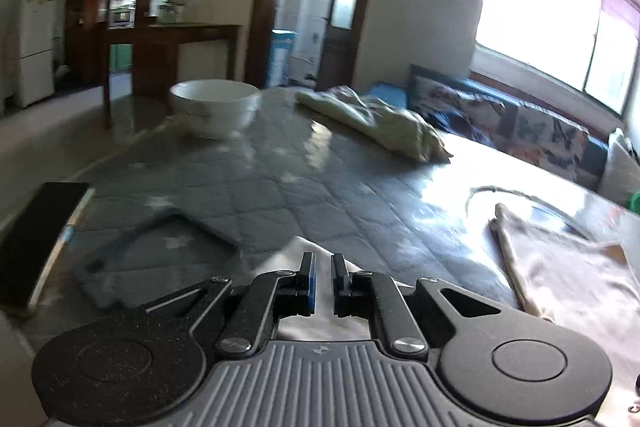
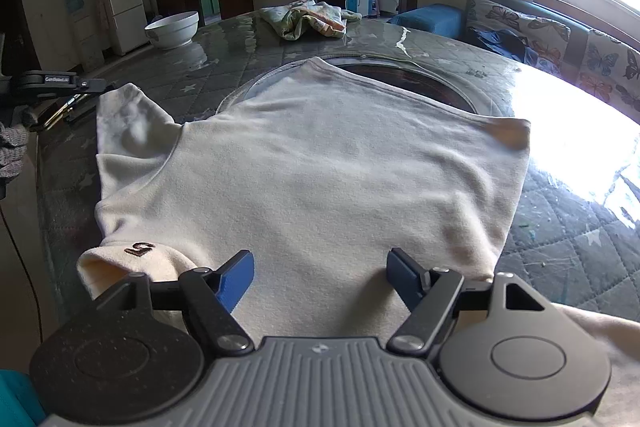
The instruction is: Fold clothes
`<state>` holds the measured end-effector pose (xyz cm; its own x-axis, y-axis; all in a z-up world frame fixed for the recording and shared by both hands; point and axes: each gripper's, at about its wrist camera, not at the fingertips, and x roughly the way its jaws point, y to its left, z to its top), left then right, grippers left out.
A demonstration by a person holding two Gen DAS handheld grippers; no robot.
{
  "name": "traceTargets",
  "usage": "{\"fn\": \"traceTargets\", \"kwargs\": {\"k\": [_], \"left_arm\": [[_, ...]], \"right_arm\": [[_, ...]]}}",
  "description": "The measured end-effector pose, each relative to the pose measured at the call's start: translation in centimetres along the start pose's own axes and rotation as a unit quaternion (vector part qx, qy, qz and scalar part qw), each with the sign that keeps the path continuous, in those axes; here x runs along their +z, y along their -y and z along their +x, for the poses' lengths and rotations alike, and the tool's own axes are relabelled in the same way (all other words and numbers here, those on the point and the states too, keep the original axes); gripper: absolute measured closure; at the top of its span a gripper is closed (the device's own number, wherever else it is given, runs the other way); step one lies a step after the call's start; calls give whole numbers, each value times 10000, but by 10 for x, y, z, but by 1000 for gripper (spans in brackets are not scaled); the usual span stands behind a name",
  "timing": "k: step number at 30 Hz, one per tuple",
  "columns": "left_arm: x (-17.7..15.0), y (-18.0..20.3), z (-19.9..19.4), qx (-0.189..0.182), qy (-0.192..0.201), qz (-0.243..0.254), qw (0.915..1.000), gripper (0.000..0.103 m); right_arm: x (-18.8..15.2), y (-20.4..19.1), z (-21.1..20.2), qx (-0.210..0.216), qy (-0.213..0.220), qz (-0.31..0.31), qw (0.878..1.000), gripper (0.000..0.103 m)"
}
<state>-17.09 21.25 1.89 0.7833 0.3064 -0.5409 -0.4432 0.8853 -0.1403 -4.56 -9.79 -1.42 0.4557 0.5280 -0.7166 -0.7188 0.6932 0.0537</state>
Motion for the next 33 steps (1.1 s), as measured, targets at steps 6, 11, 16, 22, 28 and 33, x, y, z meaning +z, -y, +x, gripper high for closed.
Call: {"fn": "traceTargets", "kwargs": {"k": [6, 11, 16, 22, 28, 33], "left_arm": [[-5, -9, 23, 387, -279, 115, 9988, 93], [-1, -20, 27, 806, -220, 280, 9961, 93], [3, -15, 24, 766, -242, 333, 9962, 92], [8, 26, 0, 145, -98, 605, 9980, 92], [-8, 84, -22, -1026, -214, 1109, 9883, 90], [-35, 106, -28, -1449, -476, 1385, 9786, 90]], "right_arm": [[0, 0, 0, 8, -6, -10, 10000, 27], [1, -1, 1, 19, -16, -65, 10000, 24], [2, -5, 0, -3, -13, -131, 9999, 24], [8, -17, -3, 108, 95, -303, 9994, 24], [10, -36, -2, 296, 88, -561, 9979, 24], [2, -51, 0, 370, 8, -785, 9962, 24]]}}
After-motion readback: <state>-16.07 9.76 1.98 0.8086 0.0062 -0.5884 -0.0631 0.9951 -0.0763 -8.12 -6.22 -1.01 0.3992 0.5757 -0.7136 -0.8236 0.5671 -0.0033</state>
